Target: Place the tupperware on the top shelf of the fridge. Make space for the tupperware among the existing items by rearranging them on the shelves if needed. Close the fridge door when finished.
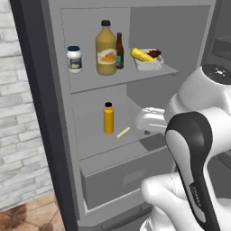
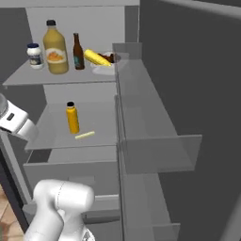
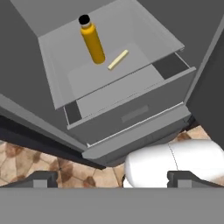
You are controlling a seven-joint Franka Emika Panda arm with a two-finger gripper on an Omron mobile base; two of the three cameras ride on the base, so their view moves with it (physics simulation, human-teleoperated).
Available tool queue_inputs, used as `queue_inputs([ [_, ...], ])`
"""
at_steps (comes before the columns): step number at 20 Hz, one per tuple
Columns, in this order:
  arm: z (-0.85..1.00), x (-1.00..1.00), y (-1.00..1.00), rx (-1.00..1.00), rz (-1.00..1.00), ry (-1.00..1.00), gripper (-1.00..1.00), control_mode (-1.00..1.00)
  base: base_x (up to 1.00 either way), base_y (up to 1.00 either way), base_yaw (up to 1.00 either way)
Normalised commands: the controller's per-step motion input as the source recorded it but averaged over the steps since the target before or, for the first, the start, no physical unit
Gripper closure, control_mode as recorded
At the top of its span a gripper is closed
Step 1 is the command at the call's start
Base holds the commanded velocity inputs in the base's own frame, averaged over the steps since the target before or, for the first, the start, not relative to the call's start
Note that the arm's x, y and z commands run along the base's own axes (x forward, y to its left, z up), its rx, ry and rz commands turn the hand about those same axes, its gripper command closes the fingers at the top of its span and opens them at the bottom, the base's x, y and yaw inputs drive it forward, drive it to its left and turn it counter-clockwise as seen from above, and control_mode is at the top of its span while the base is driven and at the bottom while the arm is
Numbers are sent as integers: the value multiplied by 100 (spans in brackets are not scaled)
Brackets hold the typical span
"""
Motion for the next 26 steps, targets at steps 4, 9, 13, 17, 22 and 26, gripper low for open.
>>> queue_inputs([
  [4,0,0,0,0,0,0,-100,100,-34,0,4],
  [9,0,0,0,0,0,0,-100,100,-78,0,1],
  [13,0,0,0,0,0,0,-100,100,-79,0,1],
  [17,0,0,0,0,0,0,-100,100,-77,0,1],
  [22,0,0,0,0,0,0,-100,100,-58,24,6],
  [26,0,0,0,0,0,0,-100,100,-95,0,0],
])
